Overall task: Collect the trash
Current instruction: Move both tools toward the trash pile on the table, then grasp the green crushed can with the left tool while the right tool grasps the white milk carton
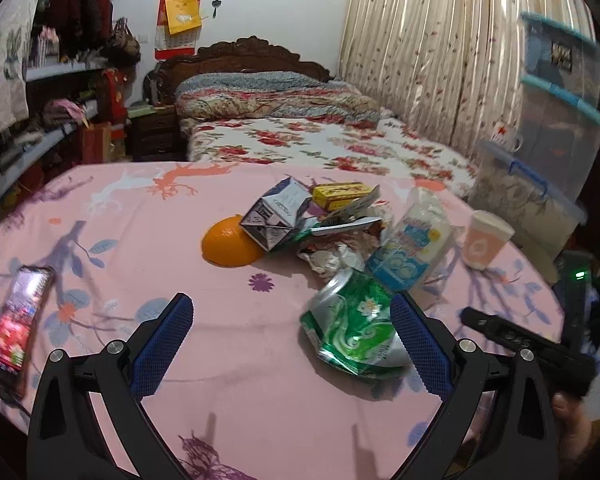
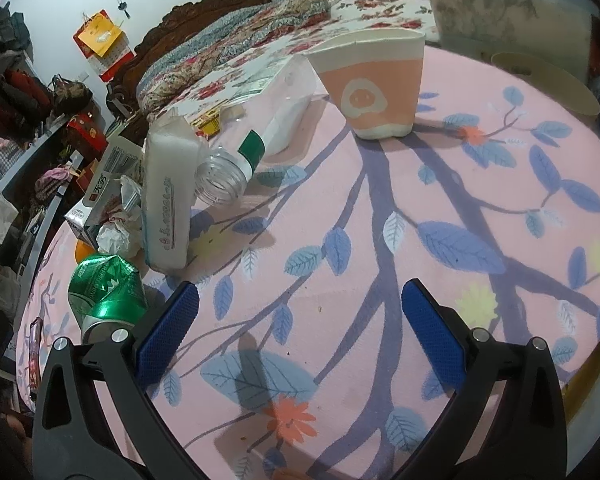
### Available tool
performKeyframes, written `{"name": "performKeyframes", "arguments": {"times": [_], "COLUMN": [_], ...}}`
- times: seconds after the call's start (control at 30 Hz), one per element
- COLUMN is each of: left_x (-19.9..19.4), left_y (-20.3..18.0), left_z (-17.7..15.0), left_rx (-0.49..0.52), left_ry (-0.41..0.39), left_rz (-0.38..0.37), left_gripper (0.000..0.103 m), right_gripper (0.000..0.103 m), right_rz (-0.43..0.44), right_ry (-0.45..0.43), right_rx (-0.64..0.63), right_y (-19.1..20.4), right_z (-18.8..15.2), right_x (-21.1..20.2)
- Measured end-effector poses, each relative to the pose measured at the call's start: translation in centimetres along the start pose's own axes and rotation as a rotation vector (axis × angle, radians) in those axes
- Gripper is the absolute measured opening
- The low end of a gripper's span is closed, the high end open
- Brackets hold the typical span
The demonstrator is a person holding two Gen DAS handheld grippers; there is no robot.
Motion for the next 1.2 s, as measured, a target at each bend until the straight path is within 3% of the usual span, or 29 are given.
{"name": "performKeyframes", "arguments": {"times": [0.1, 0.13, 0.27, 0.5, 0.67, 0.7, 0.77, 0.87, 0.93, 1.2], "left_x": [-0.7, -1.0, -1.5, -1.7, -1.6, -1.1, 0.6, 3.4, 5.1, 6.5], "left_y": [0.5, 0.9, 1.3, 4.9, 4.6, 4.1, 2.8, 1.6, 1.1, 2.7], "left_z": [-0.3, -0.4, -0.5, 1.1, 2.6, 2.7, 2.5, 1.5, 0.6, -2.3], "left_rx": [-0.075, -0.094, -0.122, -0.15, -0.024, 0.005, 0.038, 0.029, 0.015, -0.152], "left_ry": [-0.035, -0.046, -0.064, -0.096, -0.12, -0.105, -0.033, 0.089, 0.179, 0.341], "left_rz": [-0.123, -0.13, -0.106, 0.025, 0.044, 0.02, -0.066, -0.151, -0.182, -0.304], "left_gripper": [0.094, 0.094, 0.094, 0.094, 0.094, 0.094, 0.094, 0.078, 0.068, 0.067], "right_gripper": [0.1, 0.1, 0.1, 0.1, 0.1, 0.099, 0.072, 0.046, 0.039, 0.035], "right_rz": [0.001, -0.001, 0.008, 0.023, 0.041, 0.058, 0.108, 0.176, 0.235, 0.413], "right_ry": [-0.003, -0.005, -0.013, -0.015, -0.016, -0.015, 0.0, 0.022, 0.055, 0.139], "right_rx": [-0.002, -0.004, 0.0, 0.008, 0.011, 0.012, -0.009, -0.064, -0.071, -0.11], "right_y": [0.0, 0.1, 0.0, -0.2, -0.4, -0.3, 0.2, 1.3, 1.8, 5.5], "right_z": [0.0, -0.1, -0.2, -0.4, -0.5, -0.5, -0.6, -0.7, -0.5, 0.0], "right_x": [0.0, 0.1, 0.0, -0.3, -0.6, -0.6, -0.7, -0.9, -0.7, 0.0]}}
Point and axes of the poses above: each gripper's, at about its wrist camera, not at the fingertips, and x roughly the way its jaws point, y to its left, z to its top, the point moved 6 cm from there along x, roughly the way its jaws point, and after that the axes turned 4 degrees about x, right-handed, at the moved point
